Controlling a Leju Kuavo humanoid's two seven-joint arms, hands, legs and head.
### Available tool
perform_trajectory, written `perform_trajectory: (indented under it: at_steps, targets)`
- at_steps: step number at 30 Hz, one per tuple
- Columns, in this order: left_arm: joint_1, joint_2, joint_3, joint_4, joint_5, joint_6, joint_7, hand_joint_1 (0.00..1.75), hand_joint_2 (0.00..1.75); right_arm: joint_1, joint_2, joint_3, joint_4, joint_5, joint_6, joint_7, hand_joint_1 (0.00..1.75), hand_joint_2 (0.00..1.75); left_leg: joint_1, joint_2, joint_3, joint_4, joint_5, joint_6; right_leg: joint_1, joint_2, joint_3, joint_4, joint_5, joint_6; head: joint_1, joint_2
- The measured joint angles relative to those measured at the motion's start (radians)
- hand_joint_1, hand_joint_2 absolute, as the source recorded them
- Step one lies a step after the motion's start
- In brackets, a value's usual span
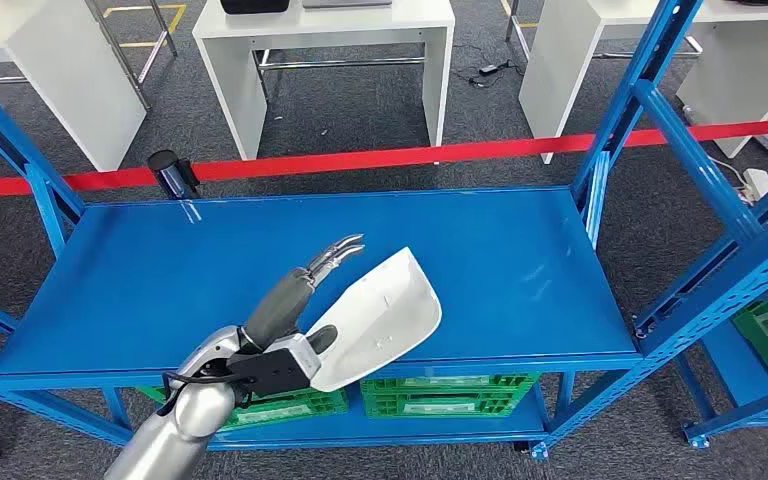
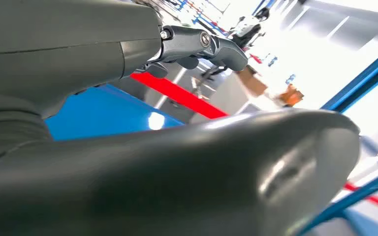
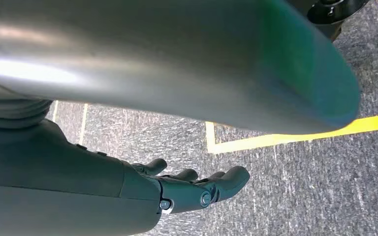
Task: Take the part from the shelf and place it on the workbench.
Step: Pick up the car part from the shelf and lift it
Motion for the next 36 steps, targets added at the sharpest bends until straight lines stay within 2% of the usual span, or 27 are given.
perform_trajectory:
  at_steps: [6, 17, 29, 36]
  targets:
    - [-0.042, -0.018, -0.031, 0.108, -0.044, 0.033, -0.003, 0.00, 0.00, 0.000, 0.000, 0.009, 0.000, 0.000, 0.000, 0.003, 0.00, 0.00, 0.000, 0.000, 0.000, 0.000, 0.000, 0.000, 0.000, 0.000, 0.000, 0.000, 0.000, 0.000, 0.000, 0.000]
    - [-0.130, -0.080, -0.091, 0.299, -0.078, 0.068, -0.003, 0.00, 0.00, 0.000, 0.000, 0.011, 0.000, 0.000, -0.002, 0.009, 0.00, 0.00, 0.000, 0.000, 0.000, 0.000, 0.000, 0.000, 0.000, 0.000, 0.000, 0.000, 0.000, 0.000, 0.000, 0.000]
    - [-0.185, -0.130, -0.118, 0.378, -0.074, 0.074, -0.015, 0.00, 0.00, 0.000, -0.001, 0.015, 0.000, 0.007, -0.002, 0.020, 0.00, 0.00, 0.000, 0.000, 0.000, 0.000, 0.000, 0.000, 0.000, 0.000, 0.000, 0.000, 0.000, 0.000, 0.000, 0.000]
    - [-0.212, -0.130, -0.132, 0.393, -0.079, 0.095, -0.017, 0.00, 0.00, 0.000, -0.005, 0.015, 0.000, 0.003, -0.004, 0.026, 0.00, 0.00, 0.000, 0.000, -0.001, 0.000, 0.000, 0.000, 0.000, 0.000, 0.000, 0.000, 0.000, 0.000, 0.000, 0.000]
